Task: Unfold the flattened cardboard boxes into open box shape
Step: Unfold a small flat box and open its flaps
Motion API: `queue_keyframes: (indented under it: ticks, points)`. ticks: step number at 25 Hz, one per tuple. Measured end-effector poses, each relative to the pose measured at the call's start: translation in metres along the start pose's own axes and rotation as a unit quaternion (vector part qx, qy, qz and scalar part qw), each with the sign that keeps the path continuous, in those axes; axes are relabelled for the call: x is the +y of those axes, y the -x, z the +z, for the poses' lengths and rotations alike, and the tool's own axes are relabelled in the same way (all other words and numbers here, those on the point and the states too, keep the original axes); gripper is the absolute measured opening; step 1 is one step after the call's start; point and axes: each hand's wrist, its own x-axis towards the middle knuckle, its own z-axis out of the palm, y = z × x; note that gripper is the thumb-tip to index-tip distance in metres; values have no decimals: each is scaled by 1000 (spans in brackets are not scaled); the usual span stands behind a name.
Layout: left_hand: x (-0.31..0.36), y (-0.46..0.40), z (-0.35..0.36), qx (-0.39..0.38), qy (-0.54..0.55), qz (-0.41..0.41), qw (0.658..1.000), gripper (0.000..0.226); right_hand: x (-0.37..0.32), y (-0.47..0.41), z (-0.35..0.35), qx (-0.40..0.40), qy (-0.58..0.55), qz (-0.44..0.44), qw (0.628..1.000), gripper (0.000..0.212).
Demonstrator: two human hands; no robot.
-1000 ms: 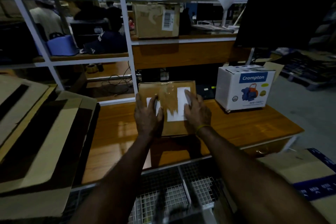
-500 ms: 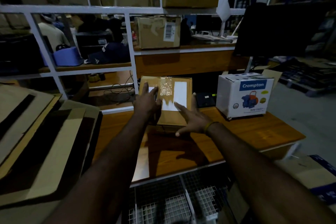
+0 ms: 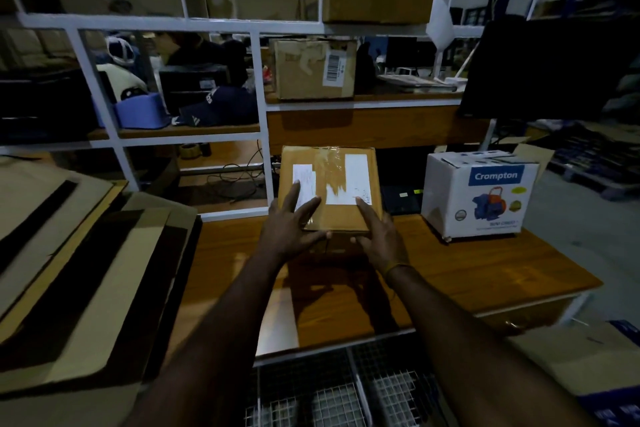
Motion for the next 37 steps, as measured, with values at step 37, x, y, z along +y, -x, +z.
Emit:
queue_keyframes:
  ticks: [37]
  points:
    - [30,-29,6,162,-26,-111,980,48,-41,-60,-2,85,48,86,991,65]
